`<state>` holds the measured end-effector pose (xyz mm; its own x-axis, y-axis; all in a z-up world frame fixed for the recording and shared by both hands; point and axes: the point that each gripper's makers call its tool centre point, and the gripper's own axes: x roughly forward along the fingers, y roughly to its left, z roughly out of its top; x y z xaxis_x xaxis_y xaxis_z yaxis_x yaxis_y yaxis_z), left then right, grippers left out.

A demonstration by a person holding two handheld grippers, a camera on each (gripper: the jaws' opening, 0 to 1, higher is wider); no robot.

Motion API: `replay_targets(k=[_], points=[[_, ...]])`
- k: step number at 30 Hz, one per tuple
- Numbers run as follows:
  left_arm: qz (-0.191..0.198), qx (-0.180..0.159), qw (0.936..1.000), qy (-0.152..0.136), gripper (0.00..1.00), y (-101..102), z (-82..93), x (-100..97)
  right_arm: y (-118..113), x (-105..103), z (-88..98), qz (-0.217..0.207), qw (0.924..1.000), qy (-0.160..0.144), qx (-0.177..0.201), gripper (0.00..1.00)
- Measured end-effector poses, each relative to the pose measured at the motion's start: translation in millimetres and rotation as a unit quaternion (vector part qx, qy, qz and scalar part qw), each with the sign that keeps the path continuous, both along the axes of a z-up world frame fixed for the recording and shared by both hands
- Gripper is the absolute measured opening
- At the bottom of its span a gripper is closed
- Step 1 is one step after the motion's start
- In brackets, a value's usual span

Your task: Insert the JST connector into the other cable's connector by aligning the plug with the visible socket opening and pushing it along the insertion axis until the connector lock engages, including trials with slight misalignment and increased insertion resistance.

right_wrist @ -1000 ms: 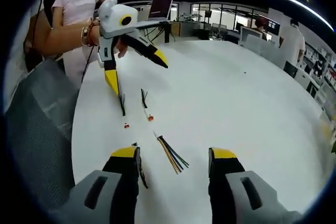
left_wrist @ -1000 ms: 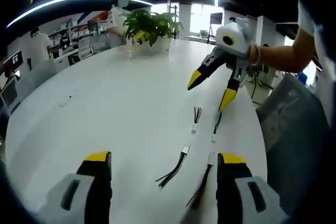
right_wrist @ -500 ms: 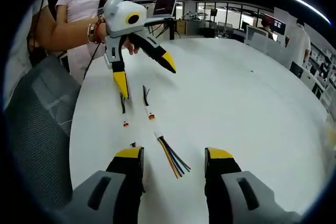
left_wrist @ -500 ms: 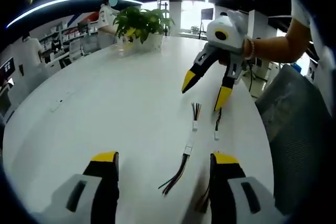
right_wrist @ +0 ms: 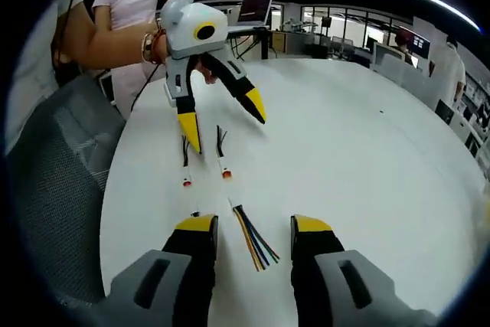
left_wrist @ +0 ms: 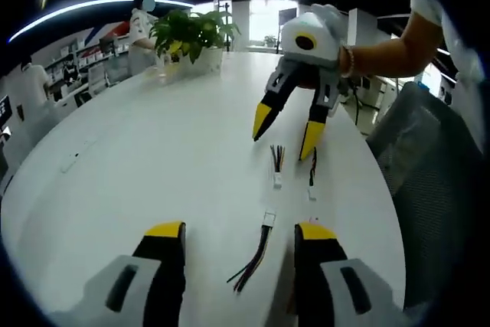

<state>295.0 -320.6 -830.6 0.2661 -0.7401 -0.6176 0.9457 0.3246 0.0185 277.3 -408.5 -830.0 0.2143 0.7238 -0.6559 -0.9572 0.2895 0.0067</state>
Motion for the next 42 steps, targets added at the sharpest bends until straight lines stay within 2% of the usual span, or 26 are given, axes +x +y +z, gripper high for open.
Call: replay_targets(k=[12,33,42], points=[[-0.015,-0.009,0.9998,0.006,0.44,-8.5,-6.7,-3.4,5.4,-5.9,-11.6,0.021,0.9997,0.012,-0.009,0.32],[-0.036,-0.023,0.999,0.01,0.24,-15.6,-10.0,-14.3,18.3,-11.4,-15.1,0.051,0.9984,0.025,0.002,0.22],[-0.04,-0.033,0.9986,0.011,0.19,-18.1,-8.0,-16.6,20.7,-12.0,-15.7,0.062,0.9976,0.029,0.004,0.17]])
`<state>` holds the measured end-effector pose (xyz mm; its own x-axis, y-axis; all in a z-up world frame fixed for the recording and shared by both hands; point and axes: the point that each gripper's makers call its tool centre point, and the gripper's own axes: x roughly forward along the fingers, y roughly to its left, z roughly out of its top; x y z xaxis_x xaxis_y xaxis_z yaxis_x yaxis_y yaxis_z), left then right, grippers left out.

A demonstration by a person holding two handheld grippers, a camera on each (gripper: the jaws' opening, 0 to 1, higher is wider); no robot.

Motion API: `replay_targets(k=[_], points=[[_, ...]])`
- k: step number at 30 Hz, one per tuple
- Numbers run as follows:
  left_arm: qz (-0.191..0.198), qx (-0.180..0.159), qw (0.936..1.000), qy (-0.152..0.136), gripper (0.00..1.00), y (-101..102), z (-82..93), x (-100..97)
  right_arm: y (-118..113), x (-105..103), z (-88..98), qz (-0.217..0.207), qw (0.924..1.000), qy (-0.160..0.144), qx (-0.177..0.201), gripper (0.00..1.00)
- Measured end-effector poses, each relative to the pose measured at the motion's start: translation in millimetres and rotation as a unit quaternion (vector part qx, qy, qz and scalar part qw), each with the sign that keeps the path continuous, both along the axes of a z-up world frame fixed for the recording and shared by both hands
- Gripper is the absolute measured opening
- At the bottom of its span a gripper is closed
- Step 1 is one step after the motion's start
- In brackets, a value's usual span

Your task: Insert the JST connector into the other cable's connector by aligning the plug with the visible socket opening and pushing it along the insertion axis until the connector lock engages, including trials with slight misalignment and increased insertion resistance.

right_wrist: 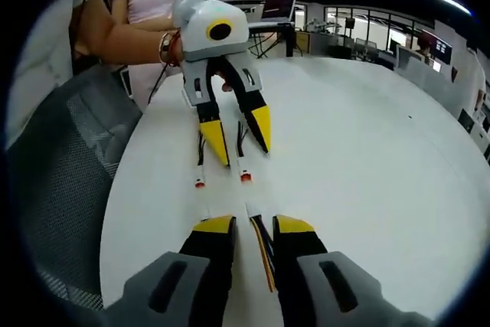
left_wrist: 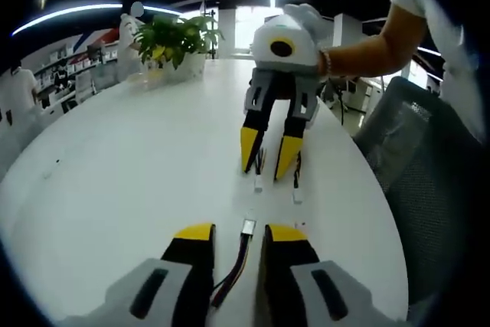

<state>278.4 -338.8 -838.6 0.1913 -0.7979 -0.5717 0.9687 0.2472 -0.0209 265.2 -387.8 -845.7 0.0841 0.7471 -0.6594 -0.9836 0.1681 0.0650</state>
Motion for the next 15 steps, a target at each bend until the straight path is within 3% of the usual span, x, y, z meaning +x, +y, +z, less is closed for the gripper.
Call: replay_targets(k=[15], points=[[-0.006,-0.005,0.9999,0.009,0.12,-0.8,-3.8,-4.0,3.1,-1.2,-4.1,0.015,0.9999,0.004,-0.002,0.12]])
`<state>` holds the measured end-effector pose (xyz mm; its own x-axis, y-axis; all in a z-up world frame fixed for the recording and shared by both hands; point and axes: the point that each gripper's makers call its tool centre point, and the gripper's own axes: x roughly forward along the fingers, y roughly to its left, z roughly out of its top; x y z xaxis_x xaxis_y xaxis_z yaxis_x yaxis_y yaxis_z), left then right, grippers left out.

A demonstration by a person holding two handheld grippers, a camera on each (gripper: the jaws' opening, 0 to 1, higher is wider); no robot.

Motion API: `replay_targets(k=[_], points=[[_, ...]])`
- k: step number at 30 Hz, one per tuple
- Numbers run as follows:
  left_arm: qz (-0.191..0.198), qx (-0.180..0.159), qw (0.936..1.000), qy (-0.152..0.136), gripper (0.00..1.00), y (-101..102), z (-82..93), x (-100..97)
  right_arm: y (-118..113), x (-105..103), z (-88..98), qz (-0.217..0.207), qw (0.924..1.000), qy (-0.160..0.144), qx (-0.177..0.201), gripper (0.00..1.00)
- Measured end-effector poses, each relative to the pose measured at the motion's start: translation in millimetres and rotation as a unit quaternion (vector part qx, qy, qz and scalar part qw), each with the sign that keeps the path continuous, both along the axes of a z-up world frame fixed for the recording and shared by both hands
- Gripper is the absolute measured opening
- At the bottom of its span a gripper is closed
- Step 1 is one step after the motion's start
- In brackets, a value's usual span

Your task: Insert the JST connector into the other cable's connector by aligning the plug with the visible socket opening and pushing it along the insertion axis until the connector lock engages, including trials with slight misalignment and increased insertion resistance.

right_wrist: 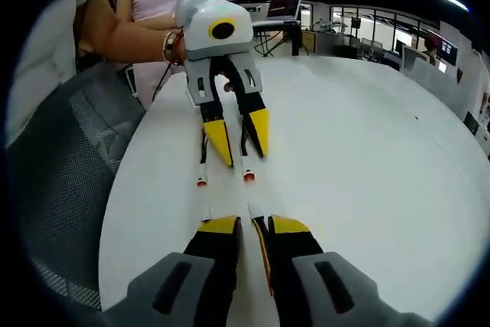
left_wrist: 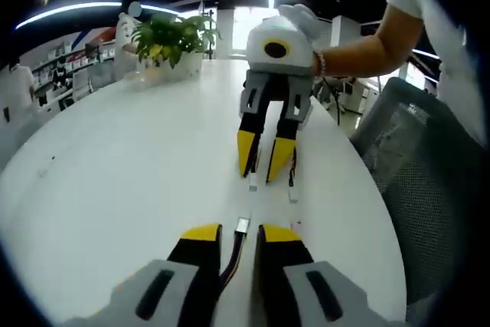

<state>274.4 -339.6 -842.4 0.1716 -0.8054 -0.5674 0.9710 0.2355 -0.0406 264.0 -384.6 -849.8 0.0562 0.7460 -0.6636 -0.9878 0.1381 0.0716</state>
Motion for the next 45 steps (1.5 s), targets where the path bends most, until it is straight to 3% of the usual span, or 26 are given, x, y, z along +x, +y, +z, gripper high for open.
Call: replay_targets(k=[29,45], points=[[0.004,-0.01,0.9999,-0.01,0.02,0.5,-2.8,-2.4,1.0,2.6,-0.1,0.002,0.9999,0.001,0.014,0.06],[0.003,-0.018,0.9997,-0.015,0.01,-0.4,-3.0,-2.2,1.2,3.6,-0.7,0.014,0.9996,-0.017,0.018,0.04]])
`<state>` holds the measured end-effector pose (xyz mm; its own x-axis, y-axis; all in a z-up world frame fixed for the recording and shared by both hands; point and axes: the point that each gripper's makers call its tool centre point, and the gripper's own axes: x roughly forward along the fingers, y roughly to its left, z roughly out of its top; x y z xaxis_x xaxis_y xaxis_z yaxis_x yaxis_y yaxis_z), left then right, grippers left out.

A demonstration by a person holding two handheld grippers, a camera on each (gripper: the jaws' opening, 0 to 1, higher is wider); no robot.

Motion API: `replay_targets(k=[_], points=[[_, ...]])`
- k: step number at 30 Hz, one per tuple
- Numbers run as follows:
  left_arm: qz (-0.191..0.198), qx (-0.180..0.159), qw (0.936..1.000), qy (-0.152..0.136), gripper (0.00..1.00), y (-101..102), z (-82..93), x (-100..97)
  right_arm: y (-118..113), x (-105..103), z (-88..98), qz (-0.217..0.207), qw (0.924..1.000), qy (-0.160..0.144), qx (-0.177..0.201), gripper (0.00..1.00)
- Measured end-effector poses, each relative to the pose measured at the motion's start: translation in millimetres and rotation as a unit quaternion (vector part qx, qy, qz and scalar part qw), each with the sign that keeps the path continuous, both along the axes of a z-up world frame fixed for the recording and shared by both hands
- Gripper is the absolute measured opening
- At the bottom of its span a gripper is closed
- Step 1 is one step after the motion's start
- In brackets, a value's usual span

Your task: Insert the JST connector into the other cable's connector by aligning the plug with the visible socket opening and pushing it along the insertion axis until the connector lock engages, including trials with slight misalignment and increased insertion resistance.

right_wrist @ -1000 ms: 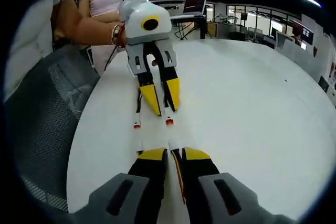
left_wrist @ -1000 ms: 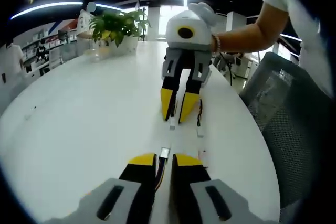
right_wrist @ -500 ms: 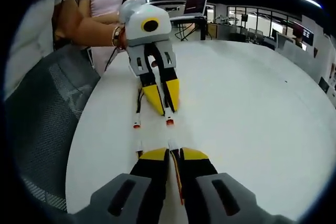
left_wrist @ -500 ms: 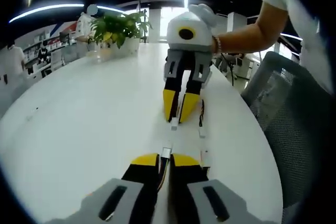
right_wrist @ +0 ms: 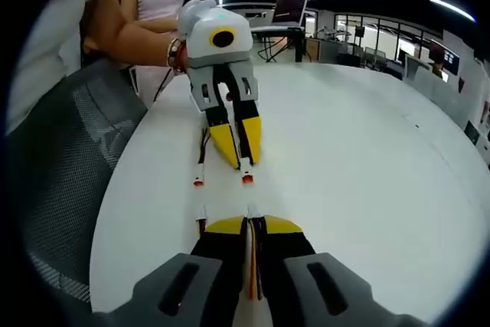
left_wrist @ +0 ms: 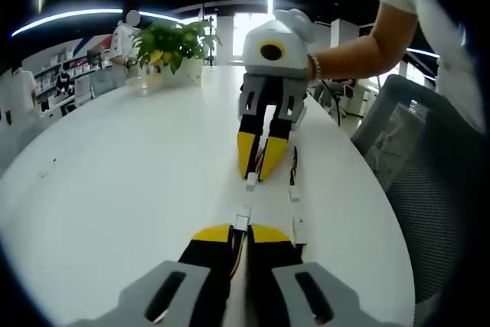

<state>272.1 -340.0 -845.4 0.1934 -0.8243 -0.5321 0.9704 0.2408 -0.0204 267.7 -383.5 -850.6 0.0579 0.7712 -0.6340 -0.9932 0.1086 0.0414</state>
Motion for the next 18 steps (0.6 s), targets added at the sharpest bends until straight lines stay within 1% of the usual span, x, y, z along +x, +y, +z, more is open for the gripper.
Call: replay_targets(k=[10,15,18], points=[[-0.004,0.0,1.0,0.0,0.01,0.0,0.2,0.3,0.3,0.8,0.4,0.004,1.0,-0.004,0.002,0.04],[0.003,-0.007,1.0,0.0,0.01,2.2,5.9,3.5,1.2,1.8,4.8,0.002,1.0,-0.003,0.007,0.04],[0.002,0.003,1.0,-0.006,0.01,4.0,6.0,5.4,2.0,3.4,7.5,0.002,1.0,-0.005,0.007,0.04]])
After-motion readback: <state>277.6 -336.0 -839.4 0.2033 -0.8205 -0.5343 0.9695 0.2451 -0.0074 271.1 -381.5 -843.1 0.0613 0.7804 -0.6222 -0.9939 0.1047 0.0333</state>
